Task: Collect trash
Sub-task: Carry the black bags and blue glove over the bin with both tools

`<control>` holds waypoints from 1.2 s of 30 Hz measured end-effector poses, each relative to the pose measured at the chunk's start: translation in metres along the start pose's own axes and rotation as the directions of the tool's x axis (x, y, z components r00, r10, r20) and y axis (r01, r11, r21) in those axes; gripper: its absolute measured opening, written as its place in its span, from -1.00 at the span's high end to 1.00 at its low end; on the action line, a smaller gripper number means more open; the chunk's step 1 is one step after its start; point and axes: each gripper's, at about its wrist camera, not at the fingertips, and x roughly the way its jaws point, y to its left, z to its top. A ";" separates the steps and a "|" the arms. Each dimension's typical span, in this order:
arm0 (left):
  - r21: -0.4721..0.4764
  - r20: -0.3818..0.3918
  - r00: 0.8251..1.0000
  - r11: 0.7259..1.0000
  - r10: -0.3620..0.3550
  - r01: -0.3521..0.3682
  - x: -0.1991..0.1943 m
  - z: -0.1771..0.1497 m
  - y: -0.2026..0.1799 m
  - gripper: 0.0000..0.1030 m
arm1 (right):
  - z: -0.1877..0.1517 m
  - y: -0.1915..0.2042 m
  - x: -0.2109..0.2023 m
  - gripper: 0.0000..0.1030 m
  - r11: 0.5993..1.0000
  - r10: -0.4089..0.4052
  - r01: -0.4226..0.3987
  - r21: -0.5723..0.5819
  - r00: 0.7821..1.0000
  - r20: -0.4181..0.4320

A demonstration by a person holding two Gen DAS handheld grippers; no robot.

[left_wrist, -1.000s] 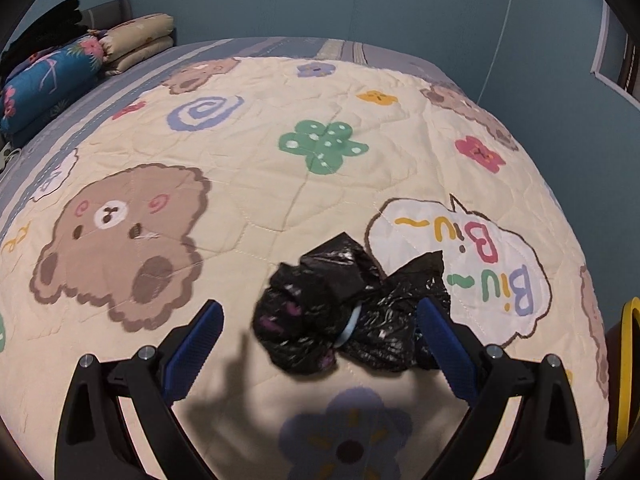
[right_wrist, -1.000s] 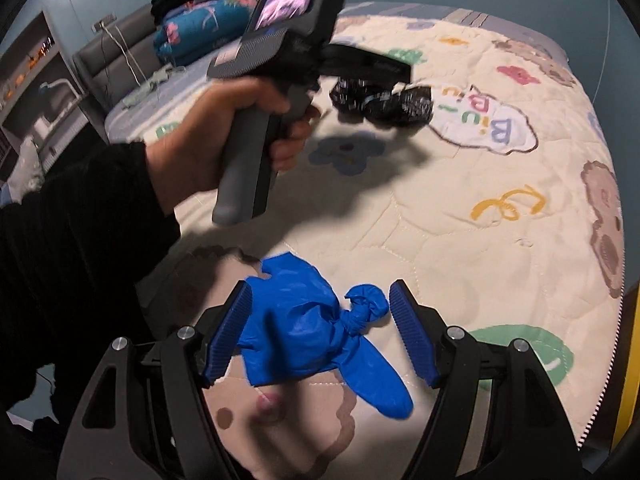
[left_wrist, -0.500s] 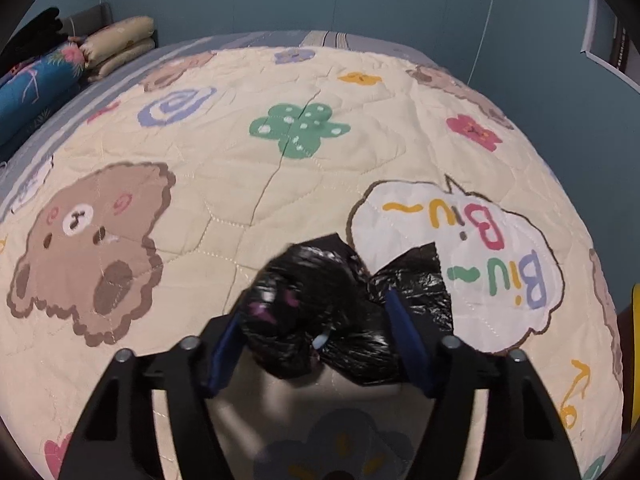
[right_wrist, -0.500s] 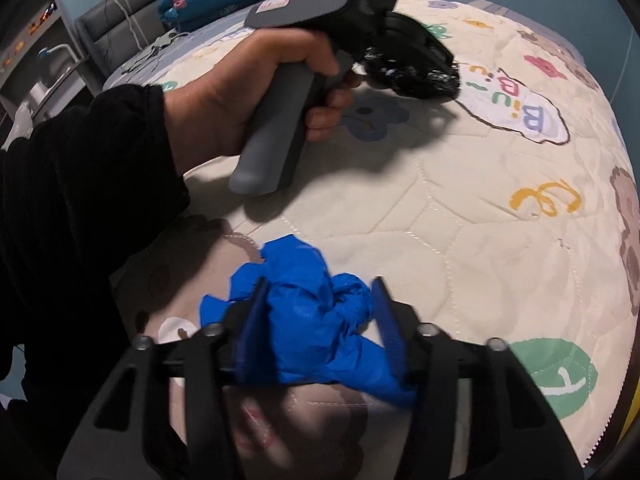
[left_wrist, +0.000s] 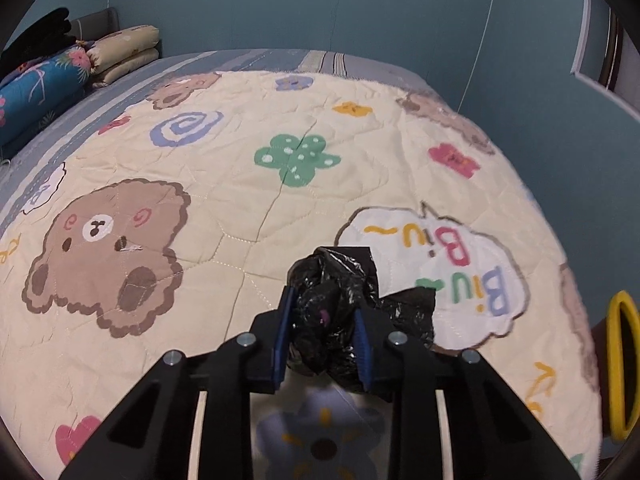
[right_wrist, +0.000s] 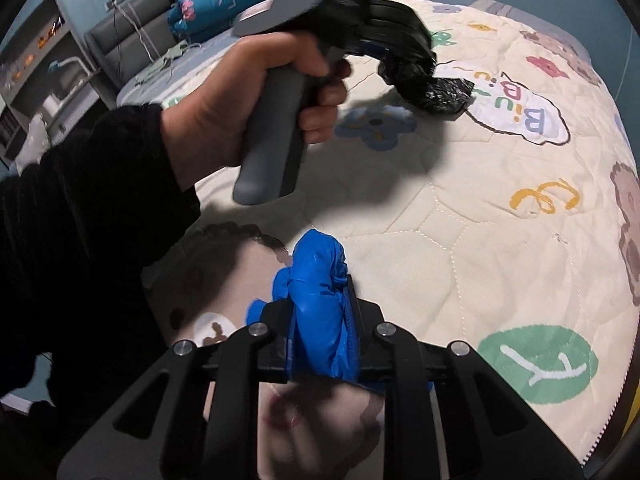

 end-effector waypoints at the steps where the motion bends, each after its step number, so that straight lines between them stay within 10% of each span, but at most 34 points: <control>1: -0.002 0.004 1.000 1.000 -0.001 0.001 -0.005 0.000 0.000 0.51 | 0.000 -0.003 -0.005 0.64 1.000 0.003 -0.003 0.013 1.000 0.007; 18: 0.036 0.075 0.991 0.994 -0.107 0.105 -0.126 -0.031 -0.034 0.51 | -0.038 -0.063 -0.096 0.64 0.971 -0.063 0.028 0.239 0.989 0.137; 36: 0.195 0.152 0.947 0.948 -0.281 0.250 -0.241 -0.060 -0.123 0.50 | -0.095 -0.143 -0.219 0.64 0.855 -0.332 0.152 0.497 0.895 0.298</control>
